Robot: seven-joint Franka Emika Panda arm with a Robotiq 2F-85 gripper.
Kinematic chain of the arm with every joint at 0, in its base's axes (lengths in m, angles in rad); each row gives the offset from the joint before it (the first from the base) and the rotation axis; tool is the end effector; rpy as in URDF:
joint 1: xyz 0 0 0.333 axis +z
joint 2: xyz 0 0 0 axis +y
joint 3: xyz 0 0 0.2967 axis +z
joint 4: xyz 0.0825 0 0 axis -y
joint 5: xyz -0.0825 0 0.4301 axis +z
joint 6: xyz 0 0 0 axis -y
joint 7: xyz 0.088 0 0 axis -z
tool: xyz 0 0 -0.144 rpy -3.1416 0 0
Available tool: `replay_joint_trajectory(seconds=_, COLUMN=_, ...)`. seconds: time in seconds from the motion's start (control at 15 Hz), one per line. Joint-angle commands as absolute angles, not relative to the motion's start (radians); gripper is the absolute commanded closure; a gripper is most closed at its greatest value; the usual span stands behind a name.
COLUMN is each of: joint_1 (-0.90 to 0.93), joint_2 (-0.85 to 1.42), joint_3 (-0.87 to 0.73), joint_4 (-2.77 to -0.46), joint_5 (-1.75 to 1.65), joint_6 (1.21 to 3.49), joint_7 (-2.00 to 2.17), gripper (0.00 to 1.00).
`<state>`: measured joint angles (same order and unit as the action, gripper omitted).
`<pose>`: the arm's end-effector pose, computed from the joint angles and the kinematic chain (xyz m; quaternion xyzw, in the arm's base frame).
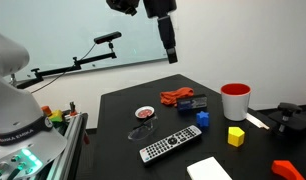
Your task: Put the blue block on the yellow block
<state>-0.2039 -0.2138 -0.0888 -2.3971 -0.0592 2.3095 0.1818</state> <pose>0.4998 -0.1523 0.3285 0.9743 -0.2161 0.0620 0.0171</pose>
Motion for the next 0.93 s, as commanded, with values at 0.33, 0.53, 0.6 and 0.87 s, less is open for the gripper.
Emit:
replay_joint_trajectory(seconds=0.33, joint_1=-0.248, joint_2=-0.038, joint_3=-0.181, joint_4=-2.286, joint_5=-0.048, joint_6=2.404, joint_7=0.341, gripper=0.00)
replay_joint_trajectory(seconds=0.53, joint_1=-0.243, joint_2=-0.020, joint_3=-0.202, joint_4=-2.305, joint_5=-0.057, joint_6=2.421, joint_7=0.327, gripper=0.00)
replay_joint_trajectory(seconds=0.6, joint_1=-0.243, joint_2=-0.008, joint_3=-0.205, joint_4=-2.302, joint_5=-0.057, joint_6=2.421, joint_7=0.330, gripper=0.00)
replay_joint_trajectory(seconds=0.87, joint_1=-0.239, joint_2=0.001, joint_3=-0.205, joint_4=-2.305, joint_5=-0.057, joint_6=2.421, joint_7=0.330, gripper=0.00)
